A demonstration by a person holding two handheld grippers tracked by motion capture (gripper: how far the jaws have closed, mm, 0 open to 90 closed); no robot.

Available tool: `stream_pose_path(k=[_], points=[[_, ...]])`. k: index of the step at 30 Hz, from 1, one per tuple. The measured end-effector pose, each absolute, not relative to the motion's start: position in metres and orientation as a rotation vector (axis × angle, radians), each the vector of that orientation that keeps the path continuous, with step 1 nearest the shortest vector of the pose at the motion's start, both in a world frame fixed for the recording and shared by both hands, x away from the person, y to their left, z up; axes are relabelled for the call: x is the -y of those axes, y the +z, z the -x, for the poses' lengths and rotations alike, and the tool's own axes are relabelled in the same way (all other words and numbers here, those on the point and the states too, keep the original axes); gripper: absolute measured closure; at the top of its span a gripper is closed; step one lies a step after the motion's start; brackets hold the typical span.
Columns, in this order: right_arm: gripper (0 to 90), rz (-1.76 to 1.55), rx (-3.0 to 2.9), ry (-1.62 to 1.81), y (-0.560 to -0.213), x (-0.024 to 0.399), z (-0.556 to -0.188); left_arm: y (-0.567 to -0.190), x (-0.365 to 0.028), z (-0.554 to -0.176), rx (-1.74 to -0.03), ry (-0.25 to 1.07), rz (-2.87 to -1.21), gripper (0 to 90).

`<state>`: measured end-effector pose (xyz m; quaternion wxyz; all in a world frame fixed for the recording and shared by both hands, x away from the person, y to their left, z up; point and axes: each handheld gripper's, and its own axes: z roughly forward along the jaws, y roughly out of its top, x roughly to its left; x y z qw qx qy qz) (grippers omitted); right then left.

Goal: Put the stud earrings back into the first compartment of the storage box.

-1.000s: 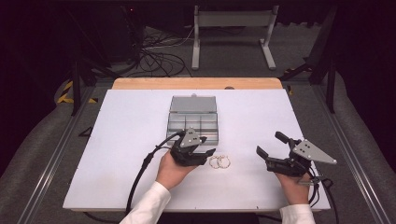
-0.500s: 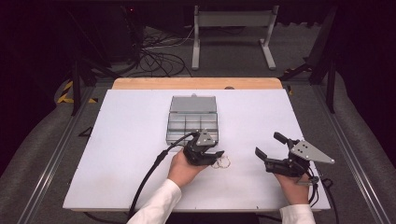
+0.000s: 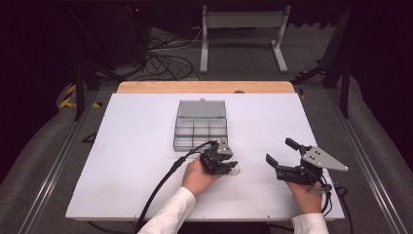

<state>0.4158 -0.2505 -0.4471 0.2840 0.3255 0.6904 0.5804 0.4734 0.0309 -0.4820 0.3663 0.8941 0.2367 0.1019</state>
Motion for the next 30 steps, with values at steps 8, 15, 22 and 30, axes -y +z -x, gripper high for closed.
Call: stream_pose_path(k=[8, 15, 22, 30], points=[[10.4, -0.874, -1.842, 1.555, -0.447, 0.251, -0.416, -0.487, -0.027, -0.474, -0.605, 0.268, -2.333, 76.6], [10.4, -0.875, -1.846, 1.55, -0.448, 0.25, -0.416, -0.487, -0.026, -0.473, -0.567, 0.284, -2.336, 85.2], [10.4, -0.874, -1.843, 1.548, -0.448, 0.251, -0.417, -0.474, -0.034, -0.474, -0.572, 0.277, -2.237, 86.0], [10.4, -0.874, -1.846, 1.547, -0.449, 0.25, -0.417, -0.455, -0.05, -0.477, -0.593, 0.289, -2.148, 86.1]])
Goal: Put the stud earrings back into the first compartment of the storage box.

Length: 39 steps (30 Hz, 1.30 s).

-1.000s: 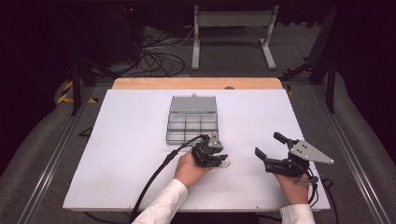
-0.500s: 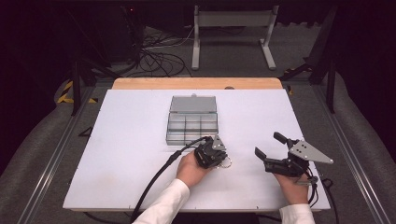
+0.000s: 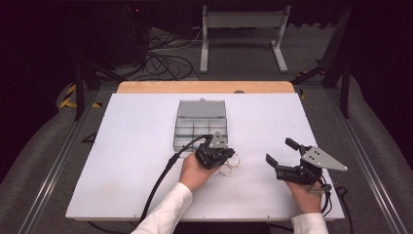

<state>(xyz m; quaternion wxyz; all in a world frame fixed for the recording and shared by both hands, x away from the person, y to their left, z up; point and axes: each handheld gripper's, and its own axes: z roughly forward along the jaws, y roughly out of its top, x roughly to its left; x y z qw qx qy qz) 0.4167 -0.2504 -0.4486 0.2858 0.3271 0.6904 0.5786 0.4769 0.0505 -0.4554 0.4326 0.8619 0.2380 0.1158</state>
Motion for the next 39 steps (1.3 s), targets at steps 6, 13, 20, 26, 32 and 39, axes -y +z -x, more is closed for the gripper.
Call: stream_pose_path(k=[6, 13, 20, 26, 32, 39], points=[[10.4, -0.873, -1.851, 1.543, -0.449, 0.25, -0.417, -0.444, -0.066, -0.483, -0.626, 0.318, -2.103, 86.2], [10.4, -0.877, -1.854, 1.543, -0.45, 0.249, -0.417, -0.435, -0.081, -0.492, -0.659, 0.366, -2.075, 86.2], [10.4, -0.876, -1.853, 1.541, -0.45, 0.25, -0.418, -0.432, -0.097, -0.501, -0.711, 0.407, -2.046, 86.2], [10.4, -0.874, -1.849, 1.544, -0.45, 0.25, -0.418, -0.43, -0.112, -0.509, -0.769, 0.445, -2.009, 86.2], [10.4, -0.874, -1.848, 1.545, -0.45, 0.25, -0.418, -0.434, -0.126, -0.519, -0.827, 0.511, -2.016, 86.2], [10.4, -0.874, -1.853, 1.539, -0.451, 0.25, -0.418, -0.44, -0.138, -0.529, -0.892, 0.553, -2.002, 86.1]])
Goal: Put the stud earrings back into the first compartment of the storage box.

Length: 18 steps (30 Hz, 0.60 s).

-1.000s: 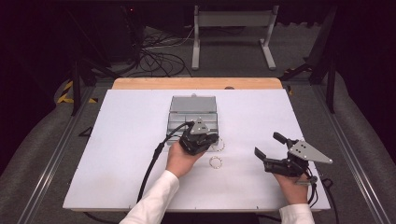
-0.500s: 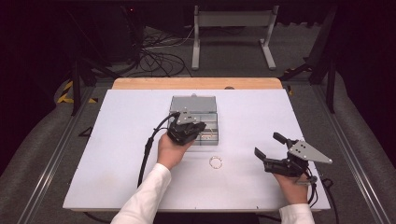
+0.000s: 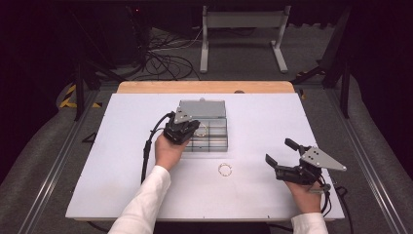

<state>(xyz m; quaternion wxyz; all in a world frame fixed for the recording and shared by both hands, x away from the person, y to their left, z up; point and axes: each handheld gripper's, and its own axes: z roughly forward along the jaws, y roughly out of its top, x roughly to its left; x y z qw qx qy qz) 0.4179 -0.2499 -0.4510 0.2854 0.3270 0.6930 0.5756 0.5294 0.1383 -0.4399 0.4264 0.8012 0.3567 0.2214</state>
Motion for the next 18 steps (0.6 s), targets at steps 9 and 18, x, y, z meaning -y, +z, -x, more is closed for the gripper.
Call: stream_pose_path(k=[9, 18], points=[[10.4, -0.875, -1.857, 1.533, -0.451, 0.25, -0.418, -0.449, -0.15, -0.541, -0.993, 0.565, -1.99, 86.1], [10.4, -0.874, -1.855, 1.532, -0.451, 0.25, -0.418, -0.456, -0.162, -0.549, -1.069, 0.598, -1.995, 86.0]])
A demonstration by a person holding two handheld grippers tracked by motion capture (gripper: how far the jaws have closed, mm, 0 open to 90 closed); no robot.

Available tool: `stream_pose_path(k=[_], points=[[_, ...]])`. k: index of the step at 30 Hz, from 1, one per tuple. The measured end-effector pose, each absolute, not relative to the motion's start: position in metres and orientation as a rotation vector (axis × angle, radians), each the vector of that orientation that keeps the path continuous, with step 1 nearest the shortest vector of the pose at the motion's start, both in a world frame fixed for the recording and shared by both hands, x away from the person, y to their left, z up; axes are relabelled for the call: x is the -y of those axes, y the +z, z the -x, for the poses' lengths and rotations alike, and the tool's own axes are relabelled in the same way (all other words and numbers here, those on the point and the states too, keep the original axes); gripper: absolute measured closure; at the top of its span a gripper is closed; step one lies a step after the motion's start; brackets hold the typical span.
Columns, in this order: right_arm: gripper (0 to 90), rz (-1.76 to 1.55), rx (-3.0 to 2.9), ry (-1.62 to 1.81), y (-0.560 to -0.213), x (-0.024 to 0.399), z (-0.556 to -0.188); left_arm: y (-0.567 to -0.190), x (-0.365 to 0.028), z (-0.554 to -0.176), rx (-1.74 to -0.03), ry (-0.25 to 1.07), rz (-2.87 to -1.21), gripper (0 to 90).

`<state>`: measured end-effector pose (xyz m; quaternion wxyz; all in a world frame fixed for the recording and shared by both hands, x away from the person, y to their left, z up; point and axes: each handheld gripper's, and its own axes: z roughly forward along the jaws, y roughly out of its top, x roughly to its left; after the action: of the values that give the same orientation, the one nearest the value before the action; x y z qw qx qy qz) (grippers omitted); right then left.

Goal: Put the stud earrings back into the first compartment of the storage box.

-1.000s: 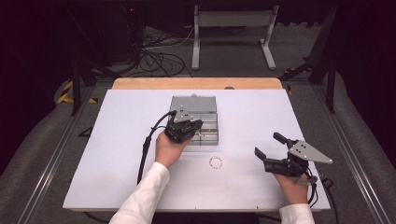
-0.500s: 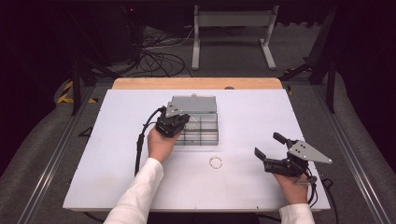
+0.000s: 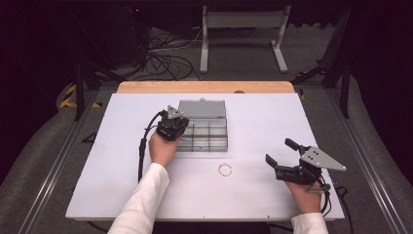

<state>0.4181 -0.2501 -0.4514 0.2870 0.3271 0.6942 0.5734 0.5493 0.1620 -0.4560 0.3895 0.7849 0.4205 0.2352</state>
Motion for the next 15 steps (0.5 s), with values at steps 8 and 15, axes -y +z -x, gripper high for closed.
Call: stream_pose_path(k=[8, 15], points=[[10.4, -0.876, -1.858, 1.532, -0.4514, 0.2499, -0.418, -0.4599, -0.17, -0.5537, -1.117, 0.629, -1.985, 81.2], [10.4, -0.875, -1.857, 1.532, -0.4515, 0.2493, -0.418, -0.4558, -0.1682, -0.5487, -1.117, 0.634, -1.967, 44.5]])
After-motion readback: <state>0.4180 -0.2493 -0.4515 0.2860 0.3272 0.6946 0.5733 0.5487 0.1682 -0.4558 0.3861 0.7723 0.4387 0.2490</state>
